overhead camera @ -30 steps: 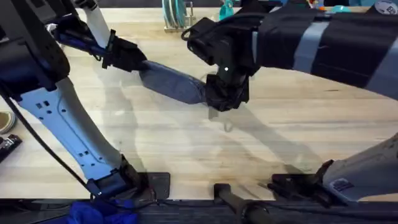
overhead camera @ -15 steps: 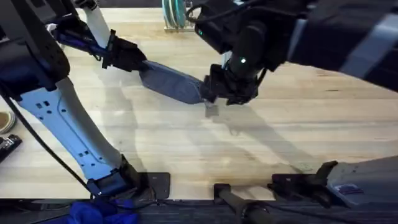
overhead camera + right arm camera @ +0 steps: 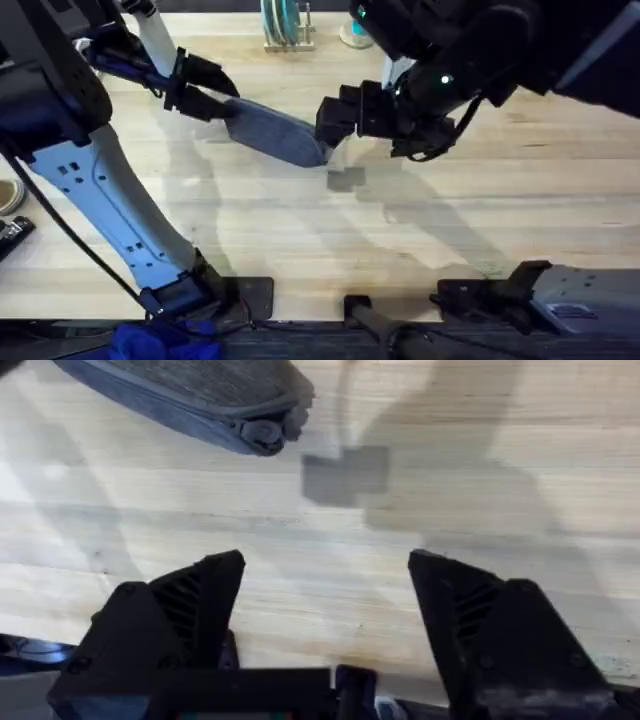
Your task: Unzip the bag, pick up the pens from the table one at a time and place them inside, then zip the bag closed.
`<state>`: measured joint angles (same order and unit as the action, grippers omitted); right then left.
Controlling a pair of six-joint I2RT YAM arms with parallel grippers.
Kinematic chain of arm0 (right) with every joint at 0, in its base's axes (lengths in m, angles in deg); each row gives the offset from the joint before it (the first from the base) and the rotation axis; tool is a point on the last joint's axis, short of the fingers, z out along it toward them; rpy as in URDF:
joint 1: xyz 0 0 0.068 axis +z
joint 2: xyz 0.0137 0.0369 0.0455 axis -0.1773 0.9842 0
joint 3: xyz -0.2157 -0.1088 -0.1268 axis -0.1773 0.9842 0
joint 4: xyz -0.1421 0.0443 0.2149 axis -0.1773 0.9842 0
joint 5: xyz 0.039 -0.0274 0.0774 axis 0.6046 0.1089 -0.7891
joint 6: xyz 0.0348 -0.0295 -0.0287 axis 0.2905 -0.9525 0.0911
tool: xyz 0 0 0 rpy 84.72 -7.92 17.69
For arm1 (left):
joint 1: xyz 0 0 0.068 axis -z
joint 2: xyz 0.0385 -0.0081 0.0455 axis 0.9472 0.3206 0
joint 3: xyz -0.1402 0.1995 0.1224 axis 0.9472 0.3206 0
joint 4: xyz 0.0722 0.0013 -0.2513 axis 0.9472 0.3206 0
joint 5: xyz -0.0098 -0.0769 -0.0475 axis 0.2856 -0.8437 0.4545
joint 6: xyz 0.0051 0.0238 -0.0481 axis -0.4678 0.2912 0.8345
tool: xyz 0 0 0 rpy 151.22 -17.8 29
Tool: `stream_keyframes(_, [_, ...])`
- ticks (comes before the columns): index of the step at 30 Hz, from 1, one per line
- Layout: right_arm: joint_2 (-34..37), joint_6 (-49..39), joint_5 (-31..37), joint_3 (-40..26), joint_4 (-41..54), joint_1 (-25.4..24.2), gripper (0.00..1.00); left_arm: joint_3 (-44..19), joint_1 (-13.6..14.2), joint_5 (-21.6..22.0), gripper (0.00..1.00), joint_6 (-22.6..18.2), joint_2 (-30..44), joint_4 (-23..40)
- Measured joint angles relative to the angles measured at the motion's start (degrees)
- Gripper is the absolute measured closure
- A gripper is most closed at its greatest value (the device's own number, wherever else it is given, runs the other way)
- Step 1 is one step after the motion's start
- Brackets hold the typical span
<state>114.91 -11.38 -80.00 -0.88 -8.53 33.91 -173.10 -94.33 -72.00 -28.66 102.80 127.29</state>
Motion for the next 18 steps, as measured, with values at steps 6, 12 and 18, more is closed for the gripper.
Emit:
stream_keyframes(6, [-0.11,-1.18,0.00,-0.02,0.02,-0.02,0.007,0.00,-0.04,-0.09,0.013,-0.04,0.00,-0.09])
stream_keyframes(12, [-0.11,-1.76,0.00,-0.02,-0.07,-0.07,0.006,0.00,-0.04,-0.09,0.007,-0.07,0.00,-0.20])
stream_keyframes(18, [-0.09,-1.96,0.00,-0.02,-1.06,-0.11,0.007,0.00,-0.04,-0.09,0.007,-0.07,0.00,-0.20])
